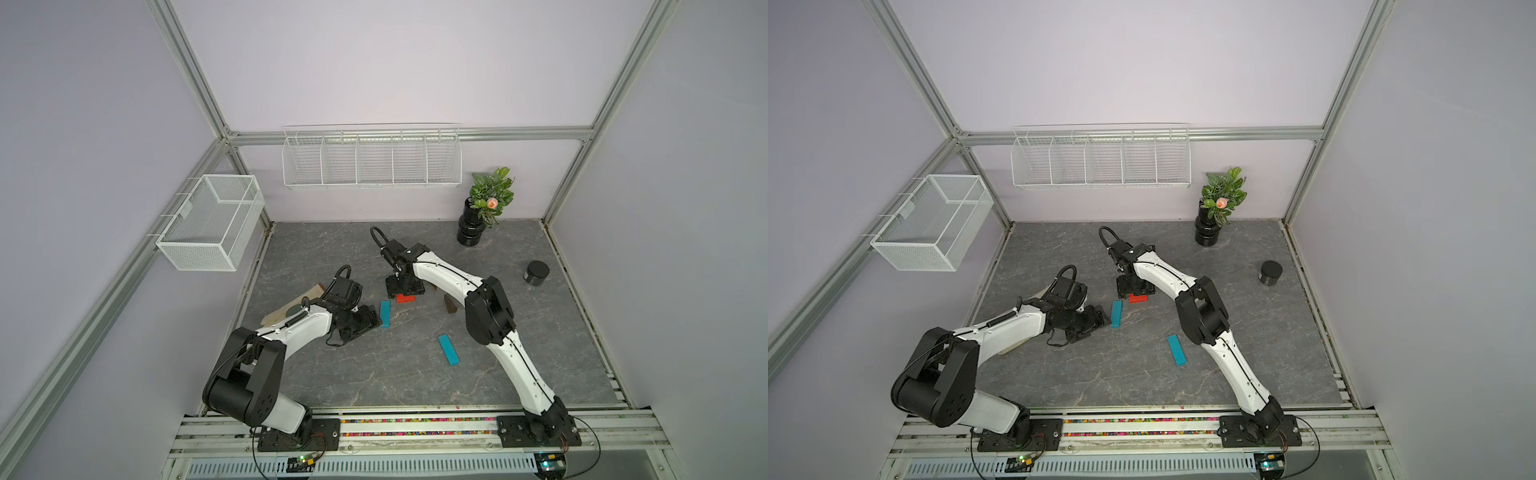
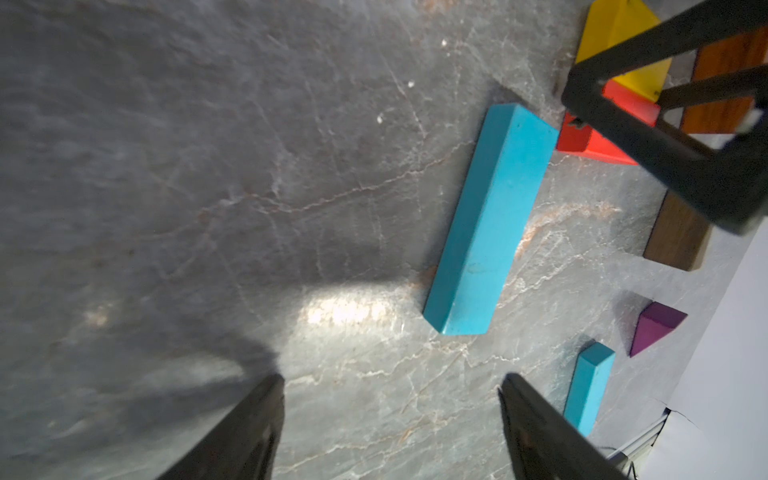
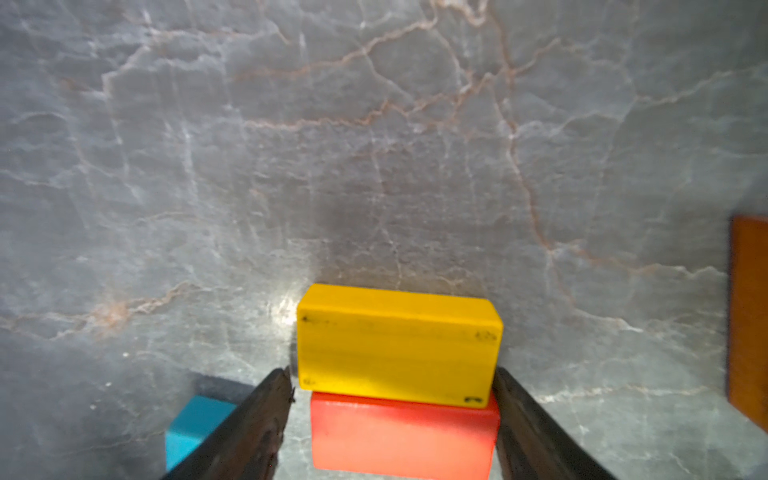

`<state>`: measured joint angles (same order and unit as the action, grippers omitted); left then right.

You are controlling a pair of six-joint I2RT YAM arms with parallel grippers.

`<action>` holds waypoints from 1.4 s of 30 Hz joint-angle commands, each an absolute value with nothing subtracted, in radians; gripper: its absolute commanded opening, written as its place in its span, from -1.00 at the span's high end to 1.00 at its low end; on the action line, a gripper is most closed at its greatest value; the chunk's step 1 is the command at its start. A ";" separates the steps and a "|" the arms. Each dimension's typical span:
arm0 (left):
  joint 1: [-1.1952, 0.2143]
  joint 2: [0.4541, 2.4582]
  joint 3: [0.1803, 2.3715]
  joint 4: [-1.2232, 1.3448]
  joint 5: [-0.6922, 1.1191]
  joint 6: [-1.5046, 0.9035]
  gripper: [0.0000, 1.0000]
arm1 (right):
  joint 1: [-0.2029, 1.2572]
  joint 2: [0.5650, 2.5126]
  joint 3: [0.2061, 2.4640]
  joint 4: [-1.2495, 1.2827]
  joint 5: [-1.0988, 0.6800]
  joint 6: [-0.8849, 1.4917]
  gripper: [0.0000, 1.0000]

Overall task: Assemble a small pinwheel with building blocks
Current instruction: Assemble the building block at the center of the board, then move the building block to the center of the board.

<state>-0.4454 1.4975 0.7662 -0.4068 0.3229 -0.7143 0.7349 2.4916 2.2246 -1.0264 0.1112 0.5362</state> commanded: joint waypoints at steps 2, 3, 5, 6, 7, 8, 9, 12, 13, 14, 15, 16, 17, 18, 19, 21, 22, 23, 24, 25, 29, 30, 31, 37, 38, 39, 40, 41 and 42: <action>-0.444 1.501 0.756 -0.394 0.333 -0.724 -0.67 | 0.740 2.525 2.260 -1.061 0.107 0.555 -0.51; -0.444 1.499 0.755 -0.395 0.332 -0.724 -0.67 | 0.741 2.529 2.265 -1.064 0.107 0.555 -0.51; -0.444 1.500 0.756 -0.396 0.333 -0.724 -0.67 | 0.740 2.530 2.269 -1.065 0.107 0.555 -0.51; -0.443 1.500 0.756 -0.397 0.332 -0.724 -0.67 | 0.741 2.531 2.269 -1.063 0.107 0.555 -0.50; -0.444 1.500 0.756 -0.395 0.333 -0.724 -0.67 | 0.741 2.530 2.269 -1.065 0.106 0.555 -0.50; -0.443 1.500 0.756 -0.397 0.333 -0.724 -0.67 | 0.740 2.531 2.269 -1.065 0.107 0.555 -0.49; -0.443 1.502 0.755 -0.396 0.334 -0.723 -0.67 | 0.741 2.530 2.268 -1.065 0.109 0.555 -0.48; -0.444 1.500 0.757 -0.397 0.334 -0.724 -0.67 | 0.741 2.527 2.269 -1.065 0.110 0.554 -0.48; -0.444 1.500 0.758 -0.398 0.334 -0.723 -0.67 | 0.741 2.525 2.269 -1.065 0.110 0.554 -0.49; -0.443 1.502 0.758 -0.397 0.334 -0.724 -0.67 | 0.741 2.523 2.269 -1.066 0.110 0.552 -0.50; -0.444 1.501 0.759 -0.399 0.334 -0.723 -0.67 | 0.740 2.523 2.269 -1.069 0.112 0.551 -0.54; -0.444 1.501 0.760 -0.401 0.332 -0.722 -0.67 | 0.740 2.520 2.267 -1.071 0.113 0.548 -0.58; -0.445 1.503 0.760 -0.402 0.333 -0.722 -0.67 | 0.740 2.516 2.265 -1.071 0.114 0.546 -0.61; -0.445 1.503 0.763 -0.403 0.333 -0.720 -0.67 | 0.741 2.510 2.262 -1.071 0.116 0.542 -0.65; -0.444 1.506 0.765 -0.407 0.332 -0.715 -0.67 | 0.742 2.503 2.260 -1.071 0.117 0.539 -0.70; -0.444 1.510 0.779 -0.427 0.323 -0.696 -0.67 | 0.741 2.489 2.255 -1.071 0.123 0.526 -0.78; -0.445 1.512 0.787 -0.443 0.315 -0.686 -0.67 | 0.741 2.478 2.251 -1.069 0.124 0.523 -0.81; -0.444 1.513 0.798 -0.456 0.309 -0.676 -0.67 | 0.741 2.468 2.248 -1.065 0.124 0.520 -0.84; -0.445 1.514 0.808 -0.470 0.301 -0.664 -0.67 | 0.742 2.452 2.242 -1.058 0.124 0.514 -0.85; -0.445 1.514 0.821 -0.487 0.291 -0.651 -0.67 | 0.741 2.432 2.233 -1.050 0.123 0.509 -0.87; -0.448 1.540 0.899 -0.564 0.245 -0.591 -0.67 | 0.733 2.338 2.178 -1.010 0.106 0.494 -0.91; -0.453 1.552 0.928 -0.589 0.231 -0.572 -0.67 | 0.728 2.303 2.144 -0.991 0.097 0.492 -0.91; -0.458 1.567 0.957 -0.613 0.215 -0.554 -0.66 | 0.722 2.265 2.105 -0.968 0.089 0.492 -0.92; -0.489 1.697 1.140 -0.717 0.160 -0.488 -0.60 | 0.664 2.040 1.828 -0.855 0.073 0.490 -0.92; -0.492 1.717 1.157 -0.720 0.158 -0.485 -0.57 | 0.652 2.007 1.785 -0.844 0.070 0.488 -0.92; -0.496 1.737 1.173 -0.717 0.156 -0.485 -0.53 | 0.637 1.970 1.732 -0.832 0.068 0.487 -0.92; -0.501 1.757 1.187 -0.717 0.143 -0.484 -0.50 | 0.622 1.934 1.678 -0.817 0.063 0.483 -0.92; -0.507 1.773 1.198 -0.721 0.130 -0.484 -0.48 | 0.608 1.902 1.633 -0.804 0.061 0.482 -0.92; -0.509 1.798 1.212 -0.728 0.120 -0.481 -0.46 | 0.592 1.867 1.581 -0.790 0.057 0.481 -0.92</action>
